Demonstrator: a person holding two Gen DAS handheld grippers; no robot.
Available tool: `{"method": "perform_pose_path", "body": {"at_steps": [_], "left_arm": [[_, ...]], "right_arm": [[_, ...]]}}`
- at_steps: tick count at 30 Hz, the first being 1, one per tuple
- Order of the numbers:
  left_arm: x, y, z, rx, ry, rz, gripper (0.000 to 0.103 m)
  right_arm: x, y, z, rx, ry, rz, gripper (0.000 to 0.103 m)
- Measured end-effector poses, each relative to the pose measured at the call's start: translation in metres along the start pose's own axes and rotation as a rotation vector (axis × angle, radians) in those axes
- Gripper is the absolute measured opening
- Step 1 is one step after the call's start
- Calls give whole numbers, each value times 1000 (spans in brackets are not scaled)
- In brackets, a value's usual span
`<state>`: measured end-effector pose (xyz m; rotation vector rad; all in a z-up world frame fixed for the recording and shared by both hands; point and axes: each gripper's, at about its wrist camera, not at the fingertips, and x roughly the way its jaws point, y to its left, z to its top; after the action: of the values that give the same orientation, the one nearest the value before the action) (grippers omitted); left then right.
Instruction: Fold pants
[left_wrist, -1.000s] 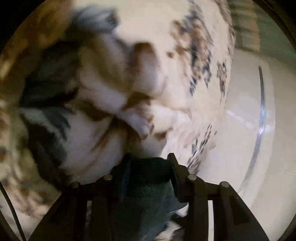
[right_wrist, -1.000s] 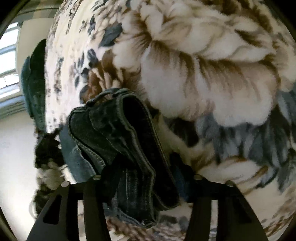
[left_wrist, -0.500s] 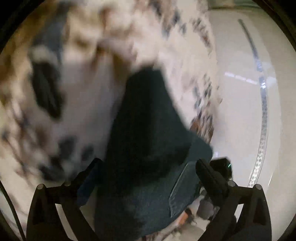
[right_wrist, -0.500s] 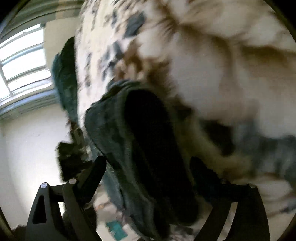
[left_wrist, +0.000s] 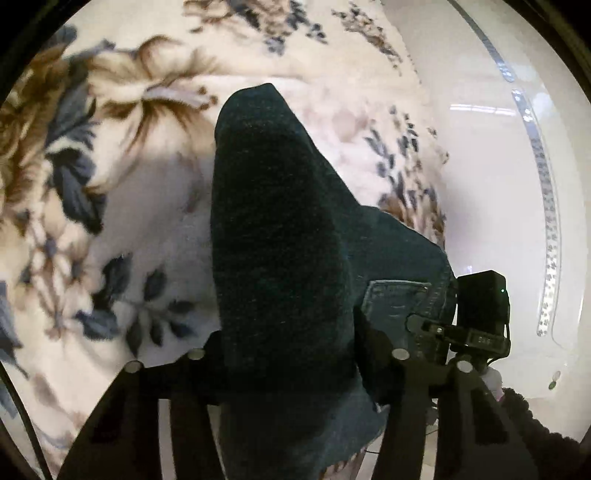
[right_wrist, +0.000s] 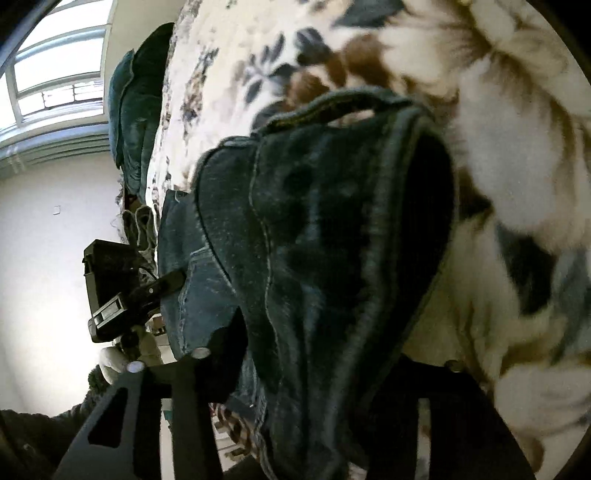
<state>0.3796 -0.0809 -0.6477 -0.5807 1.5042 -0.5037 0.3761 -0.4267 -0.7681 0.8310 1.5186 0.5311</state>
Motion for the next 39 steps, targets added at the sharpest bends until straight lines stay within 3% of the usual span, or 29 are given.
{"method": "perform_pose_path", "body": {"at_steps": [2,9,15,19,24,31,35,39], "left_arm": [[-7,-8,1,6,-5,-5,47],[-55,-20,-1,3,-60,-50,47],[-147,-15,-1,-3,-152,-72,47],[-231,15,5,-26,-227,-60,47],[-346,78,13,-55,-309,-11,47],[-503,204,42,-103,-403,81,47],[-557,284,71,-132,-439,109,47],[-572,376,105,-182,-433,66,47]], "right_arm": [[-2,9,-1,-7,-11,-2,39],[-16,55,1,-21,-18,22,37],[-27,145,1,-106,-6,29,37],[-14,222,3,-179,18,37,37],[53,352,3,-275,66,72,37],[202,518,10,-347,128,153,37],[296,594,29,-371,160,181,37],[382,639,52,-366,183,168,37]]}}
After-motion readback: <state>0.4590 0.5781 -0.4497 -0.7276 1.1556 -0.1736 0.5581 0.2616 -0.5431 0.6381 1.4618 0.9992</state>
